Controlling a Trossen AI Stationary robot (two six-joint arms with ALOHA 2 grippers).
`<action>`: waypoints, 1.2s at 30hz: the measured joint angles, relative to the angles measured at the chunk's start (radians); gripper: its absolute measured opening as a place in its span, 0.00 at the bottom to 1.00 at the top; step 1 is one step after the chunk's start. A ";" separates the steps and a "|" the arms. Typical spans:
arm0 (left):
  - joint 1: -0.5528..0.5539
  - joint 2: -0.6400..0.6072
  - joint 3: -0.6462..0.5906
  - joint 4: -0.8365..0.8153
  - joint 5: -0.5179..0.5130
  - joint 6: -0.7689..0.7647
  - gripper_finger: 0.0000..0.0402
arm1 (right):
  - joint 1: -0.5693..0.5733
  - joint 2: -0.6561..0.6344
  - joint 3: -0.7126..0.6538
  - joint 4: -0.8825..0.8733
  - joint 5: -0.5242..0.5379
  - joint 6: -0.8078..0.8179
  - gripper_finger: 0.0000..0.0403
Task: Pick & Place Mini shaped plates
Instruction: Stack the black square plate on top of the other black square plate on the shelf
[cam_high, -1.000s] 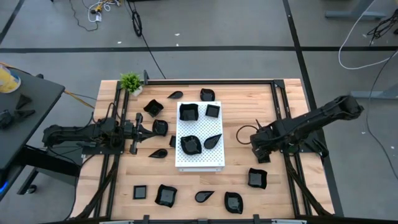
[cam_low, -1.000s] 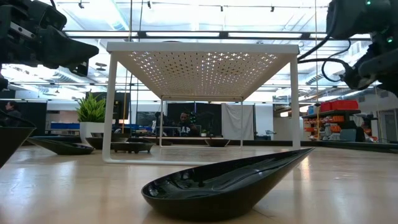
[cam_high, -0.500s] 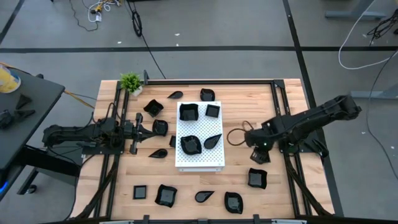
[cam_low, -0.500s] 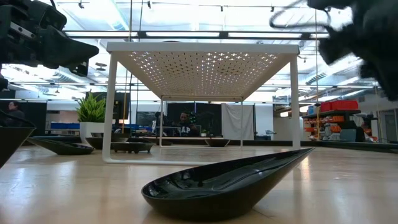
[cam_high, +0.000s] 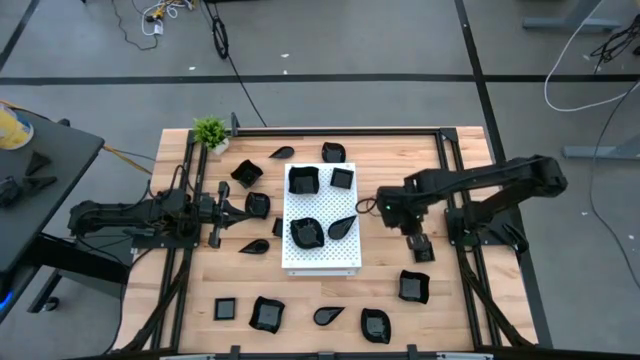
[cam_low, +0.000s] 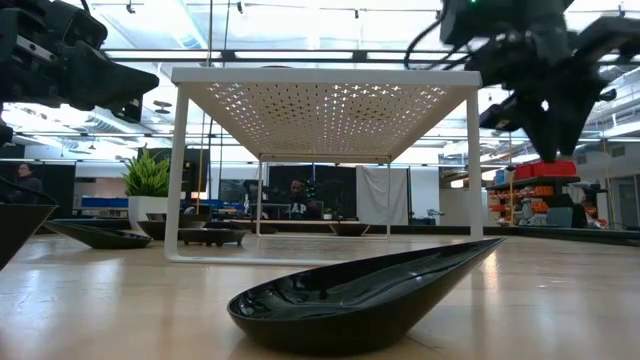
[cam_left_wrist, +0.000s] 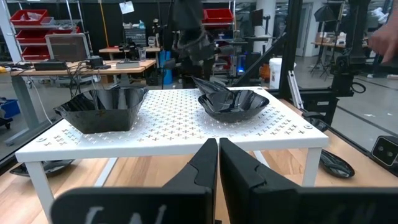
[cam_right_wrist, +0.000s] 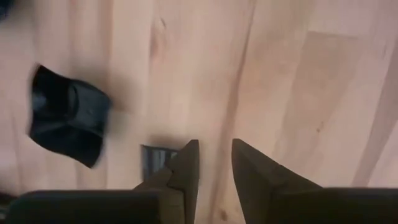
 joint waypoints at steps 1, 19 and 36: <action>0.000 0.000 0.000 0.000 0.000 0.000 0.05 | -0.016 0.015 0.000 -0.007 -0.001 -0.032 0.24; 0.000 0.000 0.000 0.000 0.000 0.000 0.05 | -0.166 0.270 0.072 -0.206 -0.111 -0.412 0.24; 0.000 0.000 0.000 0.000 0.000 0.000 0.05 | -0.154 0.161 -0.043 -0.097 -0.179 -0.322 0.24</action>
